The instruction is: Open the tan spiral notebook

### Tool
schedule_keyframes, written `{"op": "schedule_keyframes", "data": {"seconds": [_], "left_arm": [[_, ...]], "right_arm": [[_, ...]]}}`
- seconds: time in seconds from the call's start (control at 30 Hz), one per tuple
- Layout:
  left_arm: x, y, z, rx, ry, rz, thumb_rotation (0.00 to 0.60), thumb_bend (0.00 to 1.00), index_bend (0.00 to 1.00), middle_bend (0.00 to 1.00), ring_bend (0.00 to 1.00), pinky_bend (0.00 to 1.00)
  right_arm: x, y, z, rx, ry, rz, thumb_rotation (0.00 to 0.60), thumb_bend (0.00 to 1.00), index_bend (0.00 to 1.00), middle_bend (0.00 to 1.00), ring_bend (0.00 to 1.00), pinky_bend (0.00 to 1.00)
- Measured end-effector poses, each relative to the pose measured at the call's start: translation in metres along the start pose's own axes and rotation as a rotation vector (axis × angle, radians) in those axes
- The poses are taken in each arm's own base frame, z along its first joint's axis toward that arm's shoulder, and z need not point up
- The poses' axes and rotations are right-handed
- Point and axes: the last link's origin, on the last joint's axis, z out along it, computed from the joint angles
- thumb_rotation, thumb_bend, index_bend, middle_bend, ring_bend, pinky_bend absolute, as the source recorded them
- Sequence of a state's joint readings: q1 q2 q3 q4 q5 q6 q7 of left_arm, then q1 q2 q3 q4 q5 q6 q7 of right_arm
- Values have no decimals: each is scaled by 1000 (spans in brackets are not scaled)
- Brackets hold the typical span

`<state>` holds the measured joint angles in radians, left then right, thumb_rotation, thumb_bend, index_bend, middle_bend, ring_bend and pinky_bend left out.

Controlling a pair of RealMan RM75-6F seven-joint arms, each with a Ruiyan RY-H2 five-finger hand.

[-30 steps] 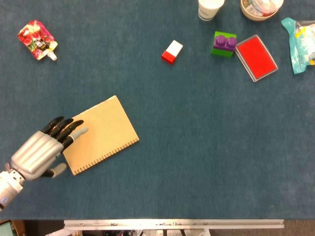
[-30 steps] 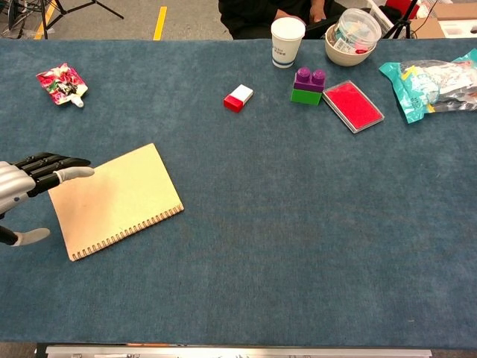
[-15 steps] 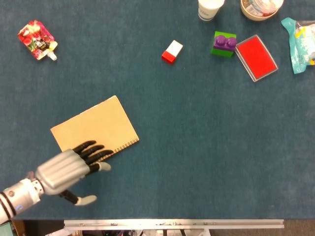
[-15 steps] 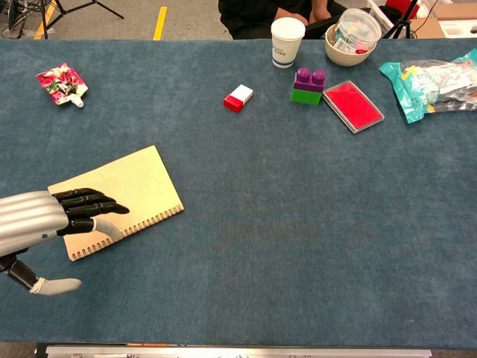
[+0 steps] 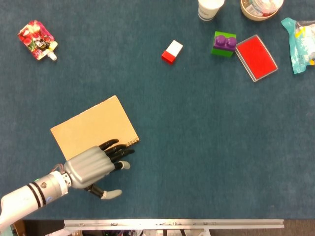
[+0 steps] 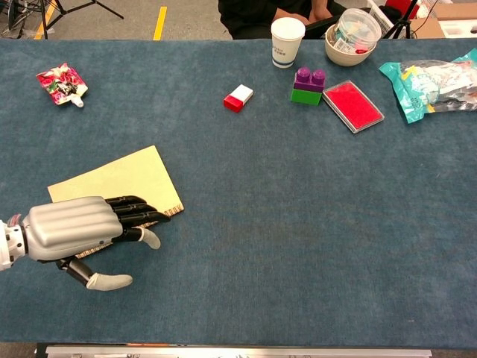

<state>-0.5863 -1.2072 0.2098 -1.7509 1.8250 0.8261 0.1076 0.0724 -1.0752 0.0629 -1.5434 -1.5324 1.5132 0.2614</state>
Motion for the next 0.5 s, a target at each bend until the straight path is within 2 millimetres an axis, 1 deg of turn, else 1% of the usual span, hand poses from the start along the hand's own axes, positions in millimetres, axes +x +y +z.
{"op": "schedule_keyframes", "data": {"seconds": [0.23,0.5], "left_arm": [[-4,-9,12,61,5,5,0,256,206,0,0,0],[-10,-10,19,84,0,21,0,257,206,0,0,0]], "right_arm": [[-1,2,0,-4,-3,1,600,395,363,373,231,291],[-1,3,1,-4,-1,1,600,394,363,373,231,291]]}}
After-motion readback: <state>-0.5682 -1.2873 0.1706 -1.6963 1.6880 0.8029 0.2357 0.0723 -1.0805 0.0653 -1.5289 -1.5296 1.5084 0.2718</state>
